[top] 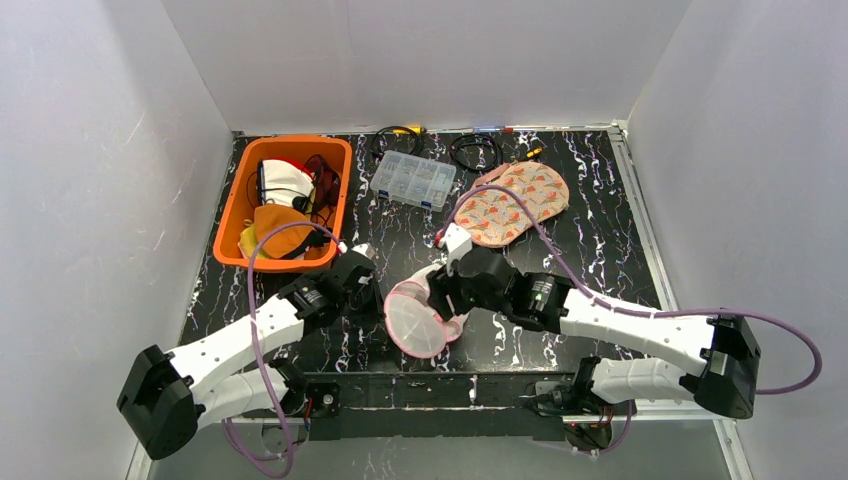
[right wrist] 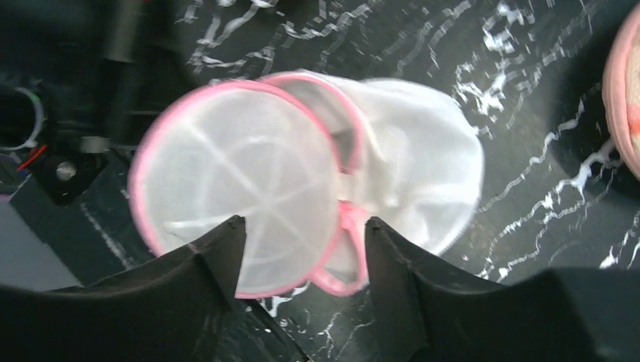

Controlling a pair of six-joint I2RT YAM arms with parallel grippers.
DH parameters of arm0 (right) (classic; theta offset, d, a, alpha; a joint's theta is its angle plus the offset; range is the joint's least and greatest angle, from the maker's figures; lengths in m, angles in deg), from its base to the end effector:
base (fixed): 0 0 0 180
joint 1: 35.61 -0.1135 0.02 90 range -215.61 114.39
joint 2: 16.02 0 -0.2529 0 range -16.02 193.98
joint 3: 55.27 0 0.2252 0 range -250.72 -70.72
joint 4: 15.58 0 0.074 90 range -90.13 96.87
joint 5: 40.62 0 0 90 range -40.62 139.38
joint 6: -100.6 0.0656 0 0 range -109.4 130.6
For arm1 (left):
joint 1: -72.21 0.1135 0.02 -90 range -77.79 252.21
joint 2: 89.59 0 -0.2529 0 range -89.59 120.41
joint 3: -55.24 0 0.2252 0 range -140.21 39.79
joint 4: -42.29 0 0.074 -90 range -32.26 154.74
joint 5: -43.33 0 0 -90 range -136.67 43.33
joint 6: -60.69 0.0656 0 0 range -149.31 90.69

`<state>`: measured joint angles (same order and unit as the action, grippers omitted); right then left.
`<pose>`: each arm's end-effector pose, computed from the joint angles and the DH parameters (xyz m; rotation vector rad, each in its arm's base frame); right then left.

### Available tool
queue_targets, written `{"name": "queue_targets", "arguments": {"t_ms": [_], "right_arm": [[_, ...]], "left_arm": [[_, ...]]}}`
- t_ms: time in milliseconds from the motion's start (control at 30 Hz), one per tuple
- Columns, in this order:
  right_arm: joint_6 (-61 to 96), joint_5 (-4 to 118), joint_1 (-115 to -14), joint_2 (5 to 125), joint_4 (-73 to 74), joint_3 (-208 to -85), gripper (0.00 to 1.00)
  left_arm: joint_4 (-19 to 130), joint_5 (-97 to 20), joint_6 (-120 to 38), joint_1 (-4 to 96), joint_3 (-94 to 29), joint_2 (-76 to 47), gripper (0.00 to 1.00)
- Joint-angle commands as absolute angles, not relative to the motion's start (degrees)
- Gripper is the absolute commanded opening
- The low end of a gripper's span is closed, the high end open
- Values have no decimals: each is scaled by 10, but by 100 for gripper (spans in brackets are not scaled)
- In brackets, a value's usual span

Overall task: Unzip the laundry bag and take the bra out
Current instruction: Close the laundry bag at the center of the board, then adjust the laundry bag at the center of the board.

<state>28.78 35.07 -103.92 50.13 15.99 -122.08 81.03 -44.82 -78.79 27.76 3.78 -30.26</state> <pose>0.1115 0.2365 0.2767 -0.7734 2.0152 0.6392 0.1484 -0.1485 0.1988 -0.0952 2.5392 -0.7669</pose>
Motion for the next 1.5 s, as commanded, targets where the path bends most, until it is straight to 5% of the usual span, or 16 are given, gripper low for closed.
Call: {"name": "queue_targets", "arguments": {"t_ms": [0, 633, 867, 1100, 1467], "right_arm": [[347, 425, -956, 503, 122, -1175, 63], [410, 522, -939, 674, -47, -1112, 60], [414, 525, -937, 717, -48, -1113, 51], [430, 515, -937, 744, -31, -1110, 58], [445, 505, -937, 695, -30, -1089, 3]], "left_arm": [[869, -498, -770, 276, 40, -330, 0], [829, -520, -768, 276, 90, -278, 0], [833, -527, -765, 276, 90, -280, 0], [828, -526, -766, 276, 94, -268, 0], [830, -527, -765, 276, 93, -276, 0]]}}
